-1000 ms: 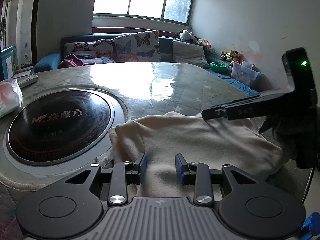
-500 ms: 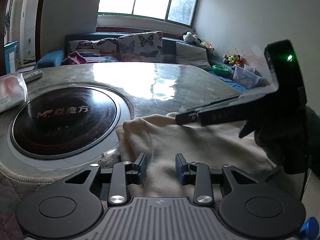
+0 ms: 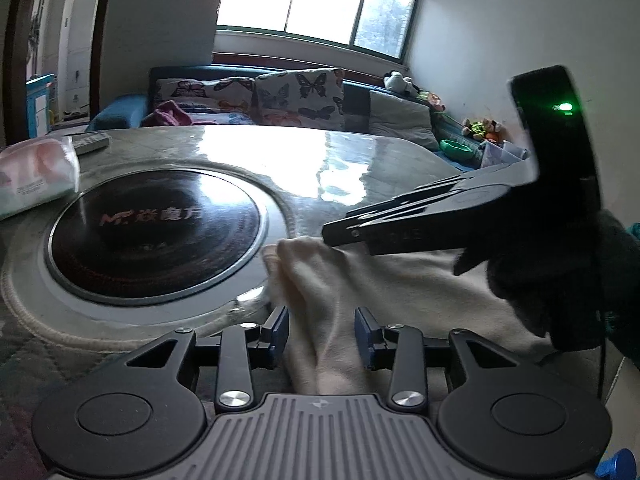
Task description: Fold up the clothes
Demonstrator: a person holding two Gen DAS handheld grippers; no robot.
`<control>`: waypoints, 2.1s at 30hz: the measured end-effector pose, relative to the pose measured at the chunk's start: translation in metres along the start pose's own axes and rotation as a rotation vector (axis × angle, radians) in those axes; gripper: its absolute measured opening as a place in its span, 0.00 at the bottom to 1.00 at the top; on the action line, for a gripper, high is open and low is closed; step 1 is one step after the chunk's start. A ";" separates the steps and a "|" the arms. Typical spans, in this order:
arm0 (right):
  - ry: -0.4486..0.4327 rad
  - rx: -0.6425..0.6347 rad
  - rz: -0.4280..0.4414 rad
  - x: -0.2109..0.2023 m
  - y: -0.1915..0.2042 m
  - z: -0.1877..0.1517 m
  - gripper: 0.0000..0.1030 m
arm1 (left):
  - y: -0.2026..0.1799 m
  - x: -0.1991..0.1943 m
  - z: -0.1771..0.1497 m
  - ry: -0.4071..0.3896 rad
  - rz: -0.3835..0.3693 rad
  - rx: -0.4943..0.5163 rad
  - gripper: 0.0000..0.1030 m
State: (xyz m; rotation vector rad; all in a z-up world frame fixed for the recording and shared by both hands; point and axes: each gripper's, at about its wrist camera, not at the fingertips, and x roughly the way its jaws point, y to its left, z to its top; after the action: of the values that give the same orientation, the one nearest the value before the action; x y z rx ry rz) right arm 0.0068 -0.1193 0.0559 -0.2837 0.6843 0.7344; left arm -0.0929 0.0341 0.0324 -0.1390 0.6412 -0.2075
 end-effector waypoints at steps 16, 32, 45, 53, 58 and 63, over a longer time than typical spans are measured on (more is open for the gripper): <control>-0.018 -0.124 -0.014 -0.035 0.027 -0.010 0.25 | 0.016 -0.008 -0.005 0.020 0.077 -0.071 0.47; 0.017 -0.259 0.059 -0.089 0.079 -0.052 0.44 | 0.019 -0.010 -0.008 0.033 0.122 -0.078 0.64; 0.024 -0.415 0.066 -0.079 0.127 -0.064 0.46 | 0.027 -0.018 -0.002 0.003 0.116 -0.113 0.76; 0.023 -0.460 0.048 -0.071 0.138 -0.065 0.43 | 0.043 -0.023 0.009 -0.030 0.128 -0.167 0.83; 0.031 -0.501 0.039 -0.064 0.145 -0.066 0.36 | 0.046 -0.021 0.011 -0.021 0.108 -0.197 0.83; 0.038 -0.486 0.050 -0.059 0.142 -0.065 0.22 | 0.046 -0.020 0.009 0.000 0.046 -0.250 0.83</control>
State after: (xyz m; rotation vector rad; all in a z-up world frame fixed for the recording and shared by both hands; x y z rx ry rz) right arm -0.1542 -0.0781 0.0453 -0.7280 0.5428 0.9413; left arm -0.0959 0.0835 0.0420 -0.3641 0.6680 -0.0820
